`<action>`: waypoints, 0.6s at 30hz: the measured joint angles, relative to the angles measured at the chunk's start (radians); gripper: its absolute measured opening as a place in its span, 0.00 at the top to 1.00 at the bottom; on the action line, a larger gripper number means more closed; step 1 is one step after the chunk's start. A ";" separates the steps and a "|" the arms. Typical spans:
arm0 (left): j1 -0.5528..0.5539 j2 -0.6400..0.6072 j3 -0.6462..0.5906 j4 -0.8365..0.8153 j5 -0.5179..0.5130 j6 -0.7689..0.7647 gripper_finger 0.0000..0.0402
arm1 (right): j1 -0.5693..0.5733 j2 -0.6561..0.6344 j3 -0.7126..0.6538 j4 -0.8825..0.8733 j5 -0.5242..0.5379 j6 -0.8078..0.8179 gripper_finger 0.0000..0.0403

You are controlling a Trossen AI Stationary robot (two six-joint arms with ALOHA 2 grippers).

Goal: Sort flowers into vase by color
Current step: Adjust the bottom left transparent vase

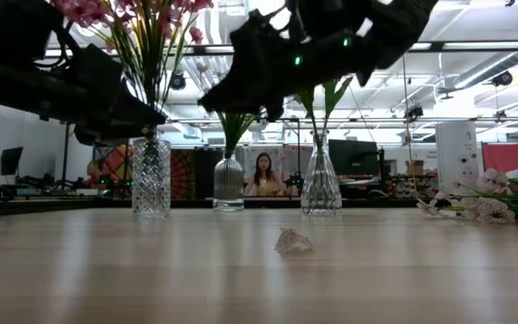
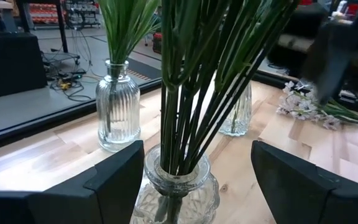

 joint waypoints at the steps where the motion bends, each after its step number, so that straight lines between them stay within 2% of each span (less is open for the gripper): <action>1: 0.000 0.000 0.000 0.000 0.005 -0.002 0.31 | 0.000 0.011 0.000 0.008 0.008 -0.003 0.73; 18: 0.000 -0.001 0.000 -0.008 0.024 -0.073 0.31 | 0.000 0.085 0.067 0.027 0.007 -0.055 0.80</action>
